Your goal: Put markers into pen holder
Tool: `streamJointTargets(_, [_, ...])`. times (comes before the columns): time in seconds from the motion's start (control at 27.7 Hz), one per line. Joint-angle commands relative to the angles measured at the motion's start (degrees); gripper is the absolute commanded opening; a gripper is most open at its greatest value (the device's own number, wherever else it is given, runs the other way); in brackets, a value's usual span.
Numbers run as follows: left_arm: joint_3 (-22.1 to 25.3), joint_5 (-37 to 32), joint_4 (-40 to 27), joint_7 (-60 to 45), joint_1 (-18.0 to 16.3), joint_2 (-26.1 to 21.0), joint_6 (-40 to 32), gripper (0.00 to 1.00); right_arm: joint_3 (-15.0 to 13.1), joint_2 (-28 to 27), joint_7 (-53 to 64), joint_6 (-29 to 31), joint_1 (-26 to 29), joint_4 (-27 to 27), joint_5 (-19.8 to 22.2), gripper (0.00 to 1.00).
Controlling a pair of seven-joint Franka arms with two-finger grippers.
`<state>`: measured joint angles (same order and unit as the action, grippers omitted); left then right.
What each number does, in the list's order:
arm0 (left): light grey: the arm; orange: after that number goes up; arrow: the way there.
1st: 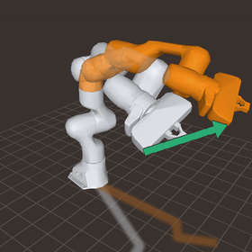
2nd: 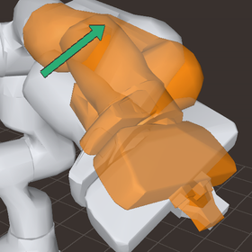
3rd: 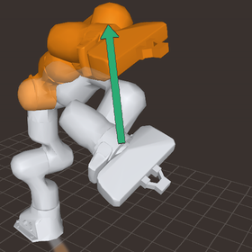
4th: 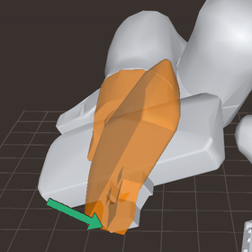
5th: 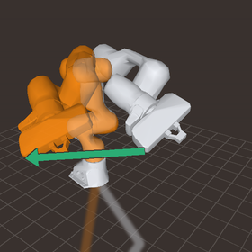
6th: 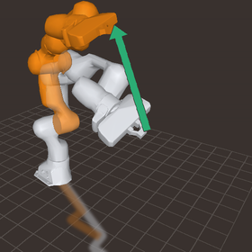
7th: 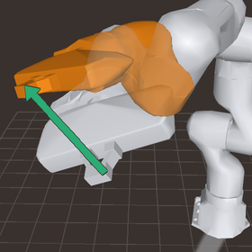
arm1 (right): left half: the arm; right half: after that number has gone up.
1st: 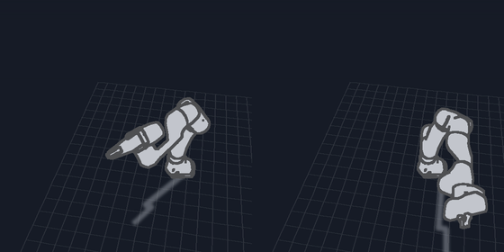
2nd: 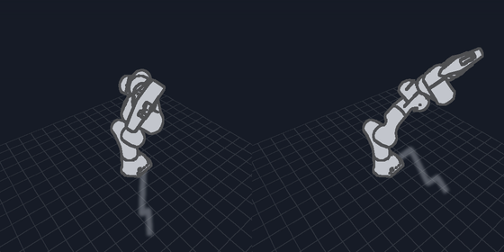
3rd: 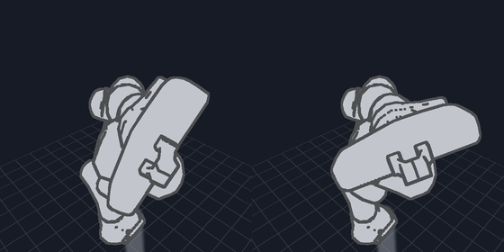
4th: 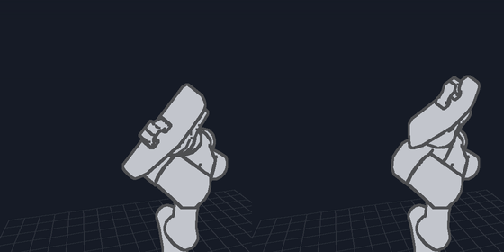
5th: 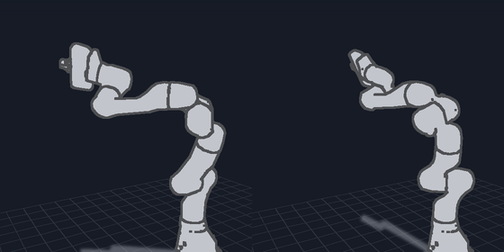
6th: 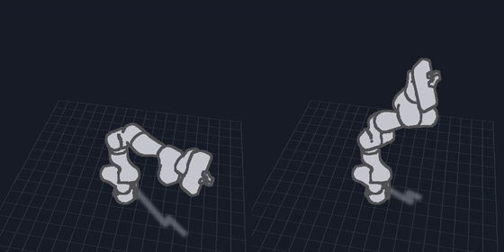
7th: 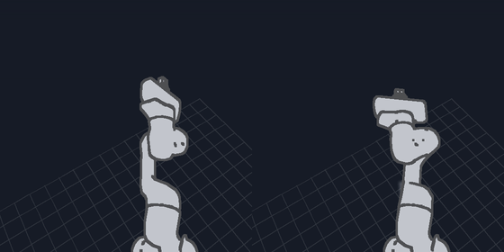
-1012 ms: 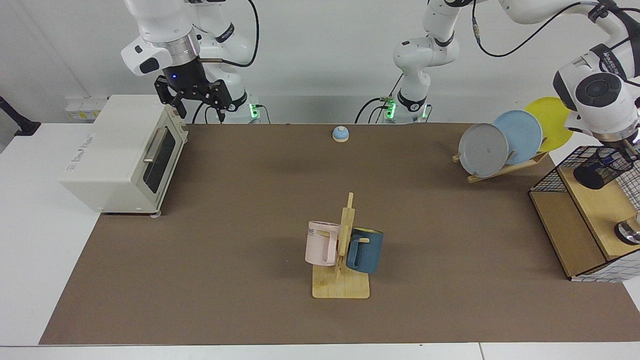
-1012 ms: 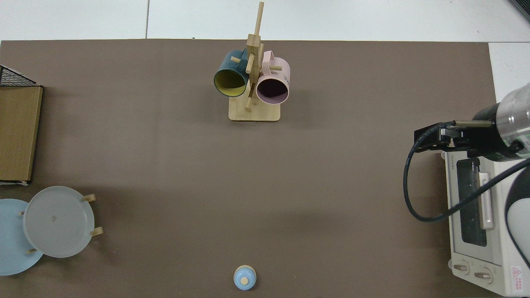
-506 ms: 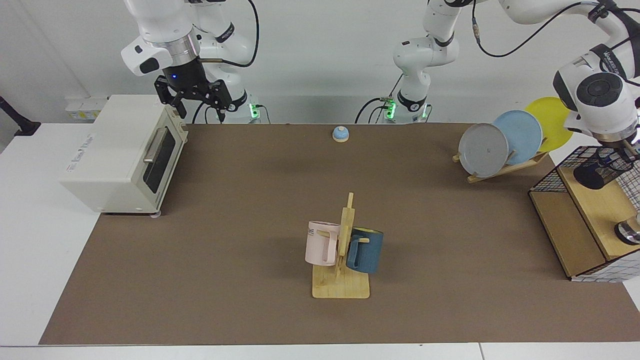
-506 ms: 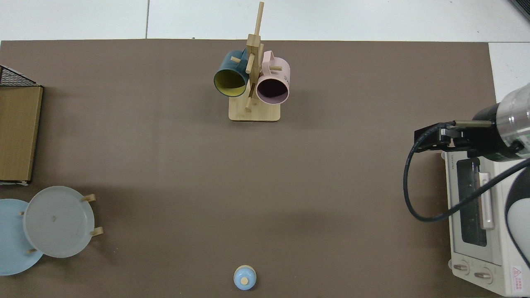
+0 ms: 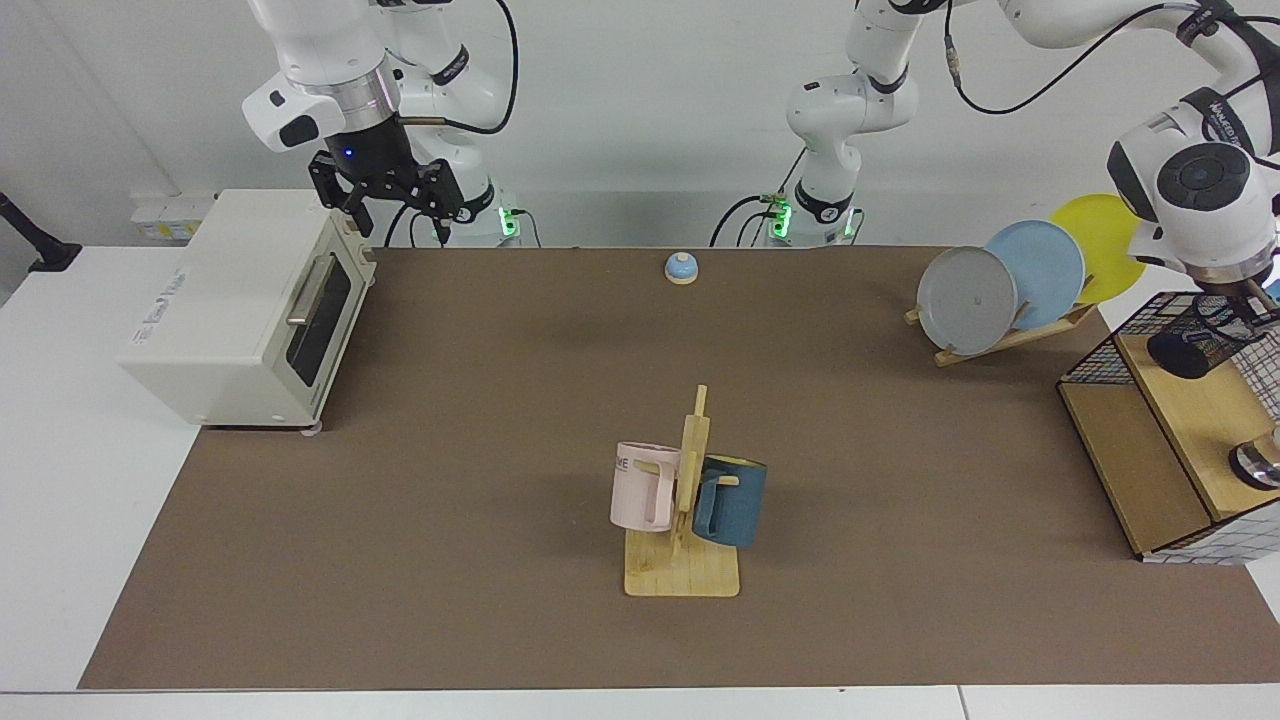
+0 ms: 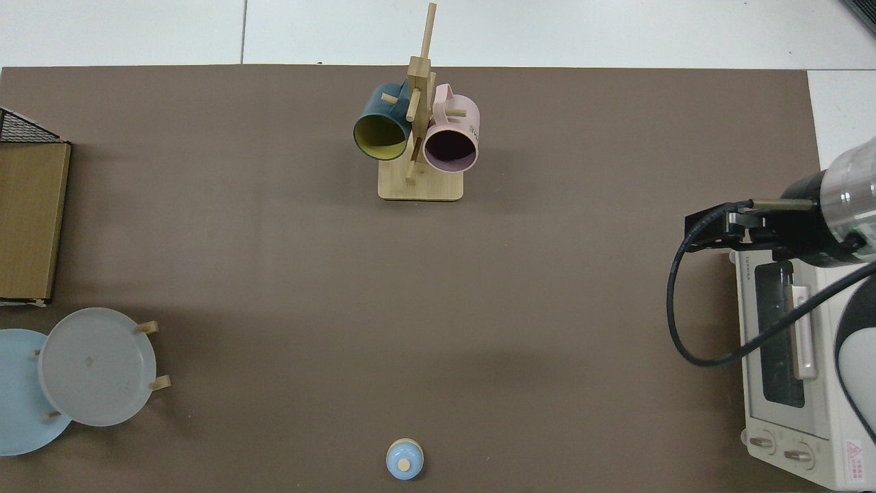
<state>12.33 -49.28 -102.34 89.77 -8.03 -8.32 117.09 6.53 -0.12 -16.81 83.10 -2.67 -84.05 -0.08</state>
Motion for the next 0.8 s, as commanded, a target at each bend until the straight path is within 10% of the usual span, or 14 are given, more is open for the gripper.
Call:
streamJointTargets(0.0, [0.9,0.5,0.5,-0.5,0.7,0.3,0.9,0.60,0.3,0.6,-1.0,-0.4,0.6,-0.5,-0.3,1.00])
streamJointTargets(0.76, [-0.1,7.1,7.3,-1.2,5.0,7.3,-5.6,1.00,0.3,0.6,-1.1,-0.4,0.6,-0.5,-0.3,1.00])
